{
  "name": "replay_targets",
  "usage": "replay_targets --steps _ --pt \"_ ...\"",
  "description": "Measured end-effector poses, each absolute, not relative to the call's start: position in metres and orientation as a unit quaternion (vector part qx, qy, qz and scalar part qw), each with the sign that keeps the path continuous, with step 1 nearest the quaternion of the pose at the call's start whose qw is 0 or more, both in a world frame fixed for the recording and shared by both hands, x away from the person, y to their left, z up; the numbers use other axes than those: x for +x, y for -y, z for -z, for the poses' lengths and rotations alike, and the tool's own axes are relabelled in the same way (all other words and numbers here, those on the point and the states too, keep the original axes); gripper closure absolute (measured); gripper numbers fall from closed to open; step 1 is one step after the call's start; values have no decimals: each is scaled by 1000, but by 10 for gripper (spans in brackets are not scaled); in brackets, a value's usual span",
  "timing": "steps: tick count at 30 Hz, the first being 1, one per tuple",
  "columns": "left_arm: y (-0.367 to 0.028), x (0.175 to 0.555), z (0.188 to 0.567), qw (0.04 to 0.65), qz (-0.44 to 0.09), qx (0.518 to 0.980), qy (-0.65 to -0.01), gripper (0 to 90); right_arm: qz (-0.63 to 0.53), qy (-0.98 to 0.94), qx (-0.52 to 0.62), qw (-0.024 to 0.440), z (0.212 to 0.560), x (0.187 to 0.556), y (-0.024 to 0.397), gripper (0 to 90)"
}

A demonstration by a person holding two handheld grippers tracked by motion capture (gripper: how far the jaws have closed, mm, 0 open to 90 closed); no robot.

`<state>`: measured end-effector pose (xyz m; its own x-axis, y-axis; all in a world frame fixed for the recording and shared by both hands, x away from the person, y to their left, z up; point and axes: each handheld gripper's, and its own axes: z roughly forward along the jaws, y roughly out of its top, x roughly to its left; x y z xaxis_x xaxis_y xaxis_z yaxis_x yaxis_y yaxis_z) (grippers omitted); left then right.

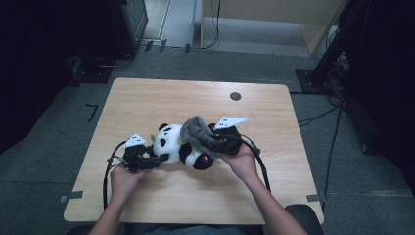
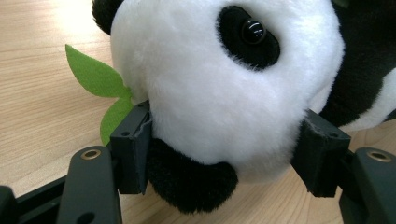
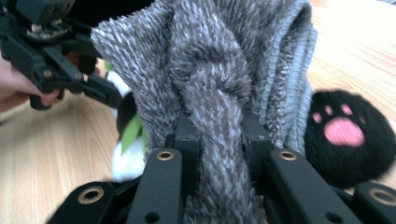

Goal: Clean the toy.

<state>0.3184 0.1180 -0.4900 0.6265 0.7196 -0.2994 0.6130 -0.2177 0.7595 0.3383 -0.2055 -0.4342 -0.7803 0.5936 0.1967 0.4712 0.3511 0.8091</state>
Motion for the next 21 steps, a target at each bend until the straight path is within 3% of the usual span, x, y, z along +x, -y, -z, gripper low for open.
replay_targets --steps 6,21 --pt "-118 318 490 454 -57 779 -429 318 -468 -821 318 80 441 331 220 747" --pt "-119 322 488 453 -50 779 -430 324 -451 -820 348 57 455 329 244 758"
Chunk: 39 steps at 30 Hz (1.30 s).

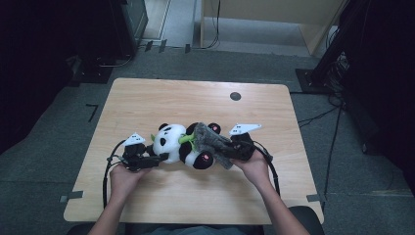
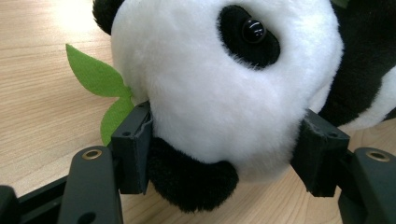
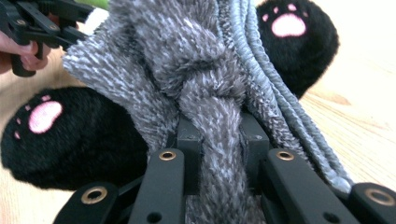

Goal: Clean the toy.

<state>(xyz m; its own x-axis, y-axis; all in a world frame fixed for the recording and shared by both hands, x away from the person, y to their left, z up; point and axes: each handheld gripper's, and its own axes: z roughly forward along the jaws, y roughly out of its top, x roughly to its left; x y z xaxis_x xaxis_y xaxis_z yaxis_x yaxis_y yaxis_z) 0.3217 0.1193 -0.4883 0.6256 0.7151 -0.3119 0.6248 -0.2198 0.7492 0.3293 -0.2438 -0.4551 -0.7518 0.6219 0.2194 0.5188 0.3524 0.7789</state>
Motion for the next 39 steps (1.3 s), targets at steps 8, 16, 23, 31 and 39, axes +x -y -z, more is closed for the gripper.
replay_targets --steps 8,16,23,31,39 --pt "-119 323 487 450 -47 782 -429 325 -440 -821 360 49 462 329 251 758" --pt "-120 323 487 452 -46 781 -428 325 -416 -828 372 43 466 331 258 759" --pt "-121 324 488 452 -44 781 -428 325 -412 -827 379 46 459 328 265 760" --pt "-121 324 488 453 -43 780 -429 325 -445 -814 371 39 445 325 264 764" --pt "-120 322 489 457 -46 777 -431 324 -479 -804 347 58 418 324 247 765"
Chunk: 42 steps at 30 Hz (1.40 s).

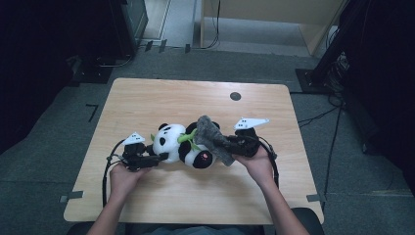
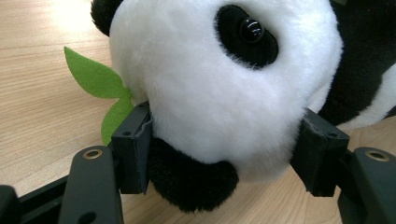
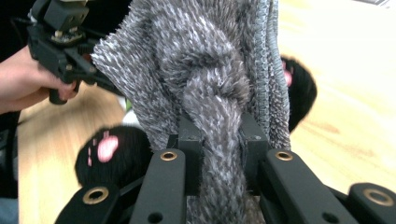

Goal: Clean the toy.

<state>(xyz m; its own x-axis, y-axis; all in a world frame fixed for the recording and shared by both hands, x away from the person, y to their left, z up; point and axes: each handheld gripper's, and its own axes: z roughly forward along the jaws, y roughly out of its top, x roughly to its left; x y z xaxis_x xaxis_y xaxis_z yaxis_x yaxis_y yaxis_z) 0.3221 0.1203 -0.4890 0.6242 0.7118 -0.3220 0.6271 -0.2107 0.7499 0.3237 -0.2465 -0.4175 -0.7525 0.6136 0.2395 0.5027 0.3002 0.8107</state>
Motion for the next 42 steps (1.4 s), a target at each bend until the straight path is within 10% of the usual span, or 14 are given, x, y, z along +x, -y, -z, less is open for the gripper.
replay_targets --steps 18,42 --pt "-117 317 492 457 -74 780 -422 319 -464 -818 338 34 427 350 199 752" --pt "-121 326 490 462 -43 779 -421 319 -460 -812 356 50 448 340 237 755"
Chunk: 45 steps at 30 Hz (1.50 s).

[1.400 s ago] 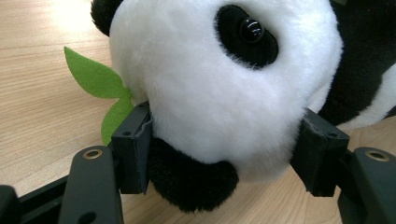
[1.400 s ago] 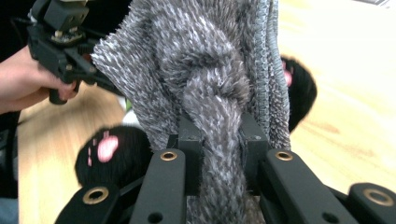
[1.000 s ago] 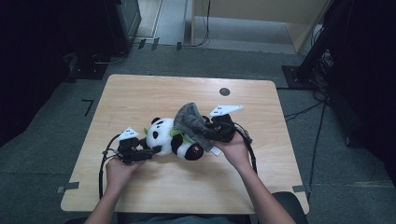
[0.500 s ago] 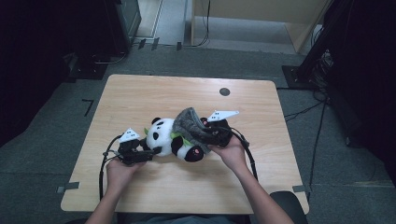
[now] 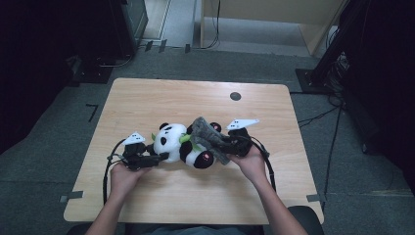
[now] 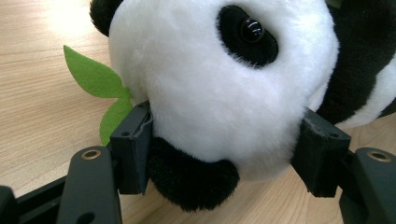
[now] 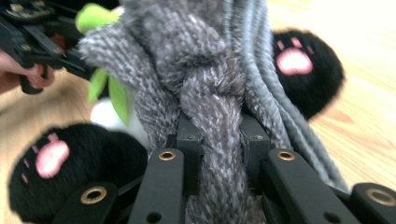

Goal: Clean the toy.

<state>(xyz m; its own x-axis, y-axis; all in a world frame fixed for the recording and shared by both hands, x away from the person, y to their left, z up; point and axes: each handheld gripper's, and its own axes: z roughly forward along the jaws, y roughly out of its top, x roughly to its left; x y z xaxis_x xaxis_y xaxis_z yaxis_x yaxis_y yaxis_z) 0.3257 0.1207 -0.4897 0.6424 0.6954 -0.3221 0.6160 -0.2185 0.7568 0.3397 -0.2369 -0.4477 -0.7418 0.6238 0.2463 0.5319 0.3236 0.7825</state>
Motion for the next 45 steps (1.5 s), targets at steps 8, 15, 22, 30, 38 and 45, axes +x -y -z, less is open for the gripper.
replay_targets --steps 8,15,22,30,38,45 --pt "-120 325 489 462 -45 779 -421 318 -436 -816 375 58 459 331 246 760" --pt "-120 325 489 464 -46 777 -422 317 -417 -819 392 44 470 331 252 761" --pt "-120 326 489 466 -45 776 -423 313 -376 -828 416 32 478 338 260 760" --pt "-121 326 489 472 -47 772 -424 299 -403 -811 425 13 466 339 270 769" --pt "-120 327 489 475 -49 769 -424 302 -462 -791 399 41 427 328 268 777" --pt "-119 327 489 477 -54 767 -425 304 -464 -802 371 67 391 326 242 775"
